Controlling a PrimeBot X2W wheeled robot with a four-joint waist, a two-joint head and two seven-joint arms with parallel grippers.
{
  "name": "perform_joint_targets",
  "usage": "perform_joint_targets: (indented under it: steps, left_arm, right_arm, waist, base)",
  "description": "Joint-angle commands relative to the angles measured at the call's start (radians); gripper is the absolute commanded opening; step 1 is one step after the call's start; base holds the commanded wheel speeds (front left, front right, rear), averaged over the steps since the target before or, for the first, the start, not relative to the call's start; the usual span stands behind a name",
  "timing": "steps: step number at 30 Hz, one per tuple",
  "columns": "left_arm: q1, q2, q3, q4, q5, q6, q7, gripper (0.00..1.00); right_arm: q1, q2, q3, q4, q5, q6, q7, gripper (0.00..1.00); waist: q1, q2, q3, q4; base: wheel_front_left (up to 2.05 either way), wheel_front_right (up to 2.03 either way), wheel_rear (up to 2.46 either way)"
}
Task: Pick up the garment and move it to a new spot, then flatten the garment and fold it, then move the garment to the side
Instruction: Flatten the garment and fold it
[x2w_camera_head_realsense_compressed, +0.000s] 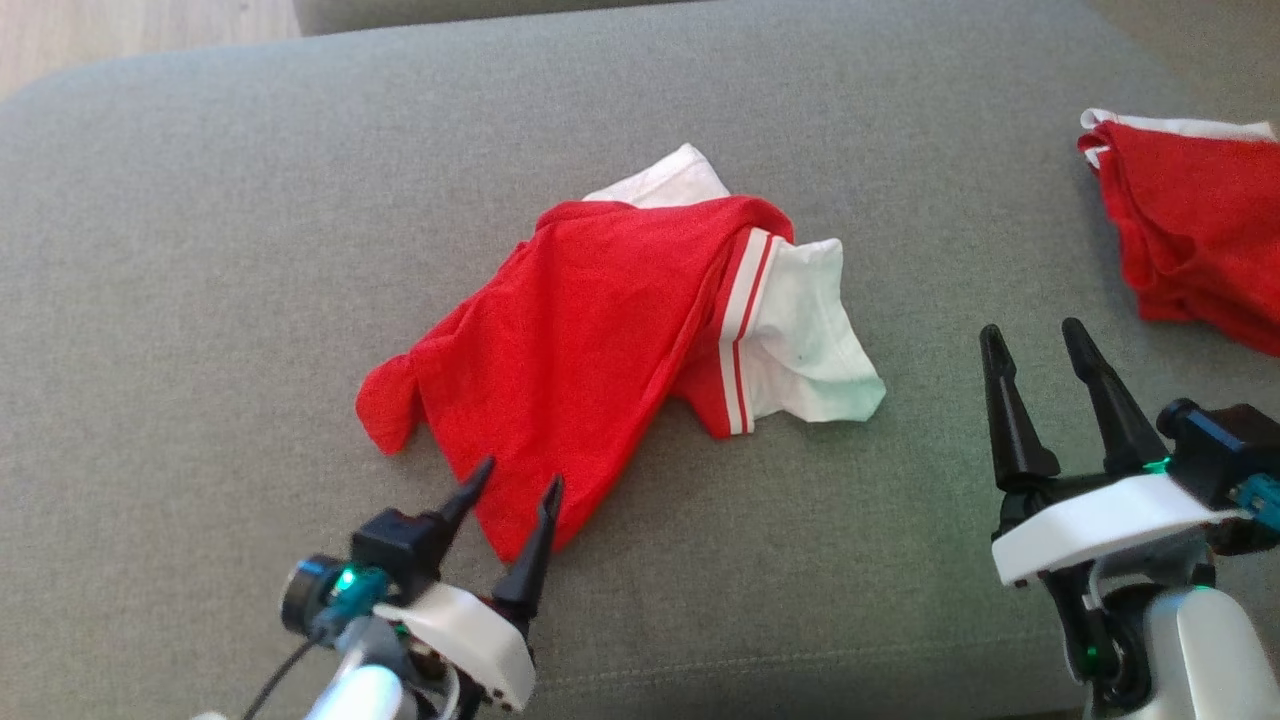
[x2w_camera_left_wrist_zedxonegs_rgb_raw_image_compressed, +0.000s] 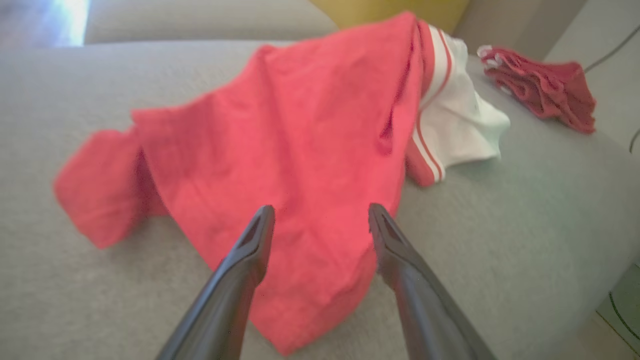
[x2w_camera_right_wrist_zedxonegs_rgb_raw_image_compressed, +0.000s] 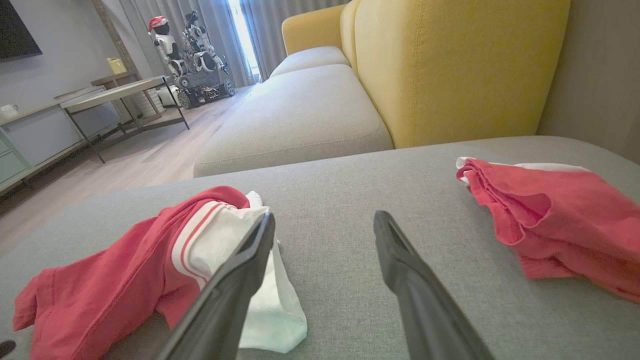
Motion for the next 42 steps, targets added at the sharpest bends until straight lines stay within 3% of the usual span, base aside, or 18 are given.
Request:
perform_joint_targets:
  steps: [1,4,9,20,42]
  left_arm:
    - [-0.031,0.006,0.043,-0.037,-0.004,0.007,-0.014,1.0]
    - [-0.029,0.002,0.076,-0.082,-0.013,0.023,-0.051,1.0]
    - [-0.036,0.034,0.131,-0.14,0.021,0.091,-0.066,1.0]
    - [0.059,0.097,0.244,-0.202,-0.019,0.187,-0.047,1.0]
    - [0.103,0.111,0.227,-0.248,-0.033,0.203,-0.015,1.0]
  right_arm:
    - [-0.008,-0.004,0.02,-0.041,-0.007,-0.001,0.0,1.0]
    - [0.002,-0.004,0.019,-0.047,-0.008,-0.001,0.001,1.0]
    - [0.018,-0.004,0.013,-0.053,-0.013,-0.001,-0.002,1.0]
    - [0.074,-0.004,0.008,-0.066,-0.045,-0.001,0.029,1.0]
    - [0.085,-0.005,0.022,-0.093,-0.056,-0.001,0.053,1.0]
  waist:
    - [0.0,0.0,-0.006,0.002]
    - [0.0,0.0,-0.025,0.006]
    - [0.0,0.0,-0.064,0.008]
    - [0.0,0.0,-0.144,0.004]
    - [0.0,0.0,-0.148,0.023]
  base:
    - [0.0,0.0,0.0]
    - [0.0,0.0,0.0]
    - [0.0,0.0,0.0]
    - [0.0,0.0,0.0]
    - [0.0,0.0,0.0]
